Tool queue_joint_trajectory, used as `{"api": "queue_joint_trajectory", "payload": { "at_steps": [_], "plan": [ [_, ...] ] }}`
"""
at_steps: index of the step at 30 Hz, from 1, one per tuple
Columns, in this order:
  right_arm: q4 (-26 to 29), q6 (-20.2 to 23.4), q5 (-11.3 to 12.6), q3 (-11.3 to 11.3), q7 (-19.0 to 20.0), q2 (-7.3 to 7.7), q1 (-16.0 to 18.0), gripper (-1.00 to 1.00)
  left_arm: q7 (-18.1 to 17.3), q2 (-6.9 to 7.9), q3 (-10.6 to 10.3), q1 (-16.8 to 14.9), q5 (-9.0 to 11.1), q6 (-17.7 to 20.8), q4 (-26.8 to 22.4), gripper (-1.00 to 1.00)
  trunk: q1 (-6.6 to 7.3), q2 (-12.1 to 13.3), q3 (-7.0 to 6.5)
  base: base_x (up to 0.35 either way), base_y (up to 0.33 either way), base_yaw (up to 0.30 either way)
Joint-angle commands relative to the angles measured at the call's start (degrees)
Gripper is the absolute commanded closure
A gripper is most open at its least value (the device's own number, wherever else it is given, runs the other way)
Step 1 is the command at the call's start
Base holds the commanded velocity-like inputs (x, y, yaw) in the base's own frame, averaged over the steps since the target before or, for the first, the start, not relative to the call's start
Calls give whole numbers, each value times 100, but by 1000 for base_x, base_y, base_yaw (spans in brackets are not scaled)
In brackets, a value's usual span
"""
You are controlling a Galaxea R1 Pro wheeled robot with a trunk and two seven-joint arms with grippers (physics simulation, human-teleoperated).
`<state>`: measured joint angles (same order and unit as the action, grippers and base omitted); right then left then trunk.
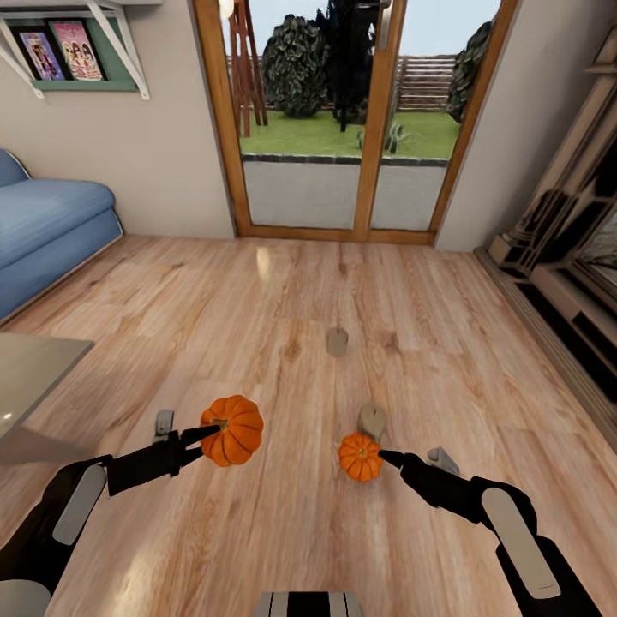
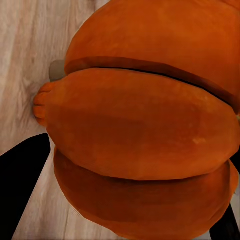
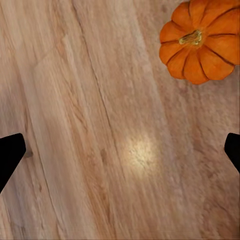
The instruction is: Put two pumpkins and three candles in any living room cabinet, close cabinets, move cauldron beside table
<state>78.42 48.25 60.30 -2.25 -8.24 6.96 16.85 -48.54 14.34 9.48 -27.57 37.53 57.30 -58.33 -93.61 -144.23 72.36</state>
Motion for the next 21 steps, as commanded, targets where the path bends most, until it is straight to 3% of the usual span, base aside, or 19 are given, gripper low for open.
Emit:
{"api": "queue_joint_trajectory", "payload": {
  "at_steps": [1, 21],
  "plan": [
    [5, 18, 61, -3, -54, 3, 3, -100, -15, -1, 5, -2, -16, 18, -3, 100, -1, -2, 4, 136, -92, 0],
    [0, 12, 61, 3, -55, 7, 3, -100, -15, -1, 1, -2, -12, 18, -2, 100, -1, -2, 4, 163, -128, 0]
  ]
}}
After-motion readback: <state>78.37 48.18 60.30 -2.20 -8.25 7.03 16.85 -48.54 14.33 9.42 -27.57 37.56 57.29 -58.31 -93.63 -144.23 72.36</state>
